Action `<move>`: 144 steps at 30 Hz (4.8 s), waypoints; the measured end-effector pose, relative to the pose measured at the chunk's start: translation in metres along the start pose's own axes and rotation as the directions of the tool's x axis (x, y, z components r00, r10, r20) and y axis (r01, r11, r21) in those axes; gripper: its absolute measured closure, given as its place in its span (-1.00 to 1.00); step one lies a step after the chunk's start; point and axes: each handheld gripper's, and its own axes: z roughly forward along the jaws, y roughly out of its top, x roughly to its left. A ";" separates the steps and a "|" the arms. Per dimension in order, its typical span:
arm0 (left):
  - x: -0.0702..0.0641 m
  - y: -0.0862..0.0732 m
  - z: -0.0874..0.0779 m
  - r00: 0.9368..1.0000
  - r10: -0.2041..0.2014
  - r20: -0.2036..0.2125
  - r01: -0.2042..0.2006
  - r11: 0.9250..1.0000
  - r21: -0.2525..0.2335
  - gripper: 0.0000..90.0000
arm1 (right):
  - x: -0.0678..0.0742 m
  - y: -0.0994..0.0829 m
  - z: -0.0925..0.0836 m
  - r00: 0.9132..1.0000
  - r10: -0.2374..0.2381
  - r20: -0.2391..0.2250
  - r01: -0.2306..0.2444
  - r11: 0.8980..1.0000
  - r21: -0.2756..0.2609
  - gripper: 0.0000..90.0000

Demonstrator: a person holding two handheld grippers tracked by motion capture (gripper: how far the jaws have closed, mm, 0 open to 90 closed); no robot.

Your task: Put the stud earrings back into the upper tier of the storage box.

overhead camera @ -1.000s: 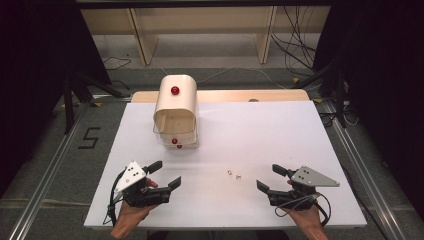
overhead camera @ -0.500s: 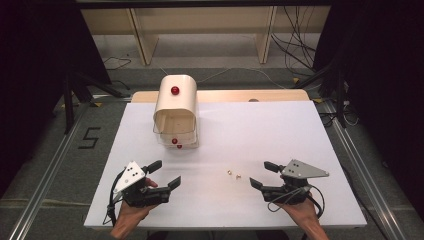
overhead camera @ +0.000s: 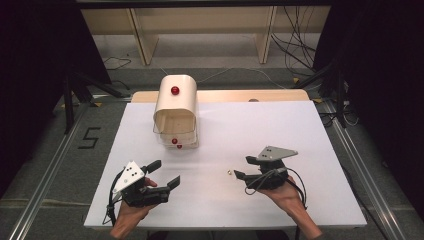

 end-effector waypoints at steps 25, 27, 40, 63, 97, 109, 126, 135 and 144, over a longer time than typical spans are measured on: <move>0.002 0.000 -0.001 1.000 0.003 -0.005 -0.003 1.000 0.001 -0.69 | -0.015 0.008 0.079 1.000 -0.024 -0.020 0.029 0.942 0.335 0.32; 0.002 0.000 -0.001 1.000 0.003 -0.004 -0.003 1.000 0.001 -0.69 | -0.014 0.008 0.083 1.000 -0.022 -0.020 0.028 0.933 0.359 0.36; 0.002 0.000 0.000 1.000 0.004 -0.001 -0.004 1.000 0.006 -0.69 | -0.012 0.004 0.100 0.998 -0.065 0.002 0.058 0.902 0.427 0.76; 0.002 0.000 -0.001 1.000 0.003 -0.004 -0.003 1.000 0.005 -0.68 | -0.017 0.021 0.080 0.999 -0.050 -0.015 0.052 0.943 0.330 0.87; 0.003 0.000 -0.001 1.000 -0.001 -0.011 0.000 1.000 -0.011 -0.68 | 0.015 0.127 0.059 0.988 -0.128 -0.090 0.136 0.986 0.092 0.87; 0.003 0.000 -0.002 1.000 -0.001 -0.013 0.001 1.000 -0.012 -0.68 | 0.027 0.153 0.068 0.982 -0.156 -0.105 0.163 0.985 0.055 0.87; 0.003 0.000 -0.002 1.000 -0.001 -0.012 0.001 1.000 -0.015 -0.68 | 0.041 0.187 0.099 0.980 -0.165 -0.110 0.171 0.984 0.044 0.86; 0.003 0.000 -0.002 1.000 -0.003 -0.013 0.002 1.000 -0.016 -0.68 | 0.043 0.193 0.112 0.982 -0.158 -0.106 0.164 0.985 0.058 0.86; 0.003 0.000 -0.002 1.000 -0.002 -0.012 0.001 1.000 -0.017 -0.68 | 0.042 0.192 0.125 0.984 -0.148 -0.103 0.158 0.984 0.088 0.85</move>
